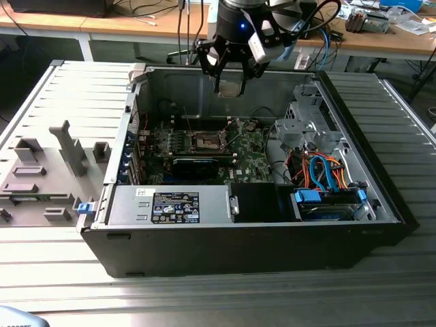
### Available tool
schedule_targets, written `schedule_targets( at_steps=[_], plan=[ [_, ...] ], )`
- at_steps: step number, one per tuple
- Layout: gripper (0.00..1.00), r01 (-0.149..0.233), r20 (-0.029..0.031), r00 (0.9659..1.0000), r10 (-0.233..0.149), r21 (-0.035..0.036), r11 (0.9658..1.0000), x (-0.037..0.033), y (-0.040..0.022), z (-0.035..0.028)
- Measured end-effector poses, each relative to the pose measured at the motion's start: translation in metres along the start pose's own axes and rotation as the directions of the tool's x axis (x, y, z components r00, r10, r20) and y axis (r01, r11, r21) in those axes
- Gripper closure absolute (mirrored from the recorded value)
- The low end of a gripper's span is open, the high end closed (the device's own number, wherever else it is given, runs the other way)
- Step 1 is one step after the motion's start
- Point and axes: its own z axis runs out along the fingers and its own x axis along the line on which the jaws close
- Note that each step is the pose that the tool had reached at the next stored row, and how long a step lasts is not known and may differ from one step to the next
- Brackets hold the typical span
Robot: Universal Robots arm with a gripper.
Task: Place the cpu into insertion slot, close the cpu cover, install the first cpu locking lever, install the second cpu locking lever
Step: 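Place the cpu into insertion slot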
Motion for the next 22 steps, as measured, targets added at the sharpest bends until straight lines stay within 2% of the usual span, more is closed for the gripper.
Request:
schedule_targets(
  at_steps=[22],
  plan=[
    [0.46, 0.000, -0.0001, 1.0000, 0.000, 0.0001, 1.0000, -0.0001, -0.0007, 0.0078]
  ],
)
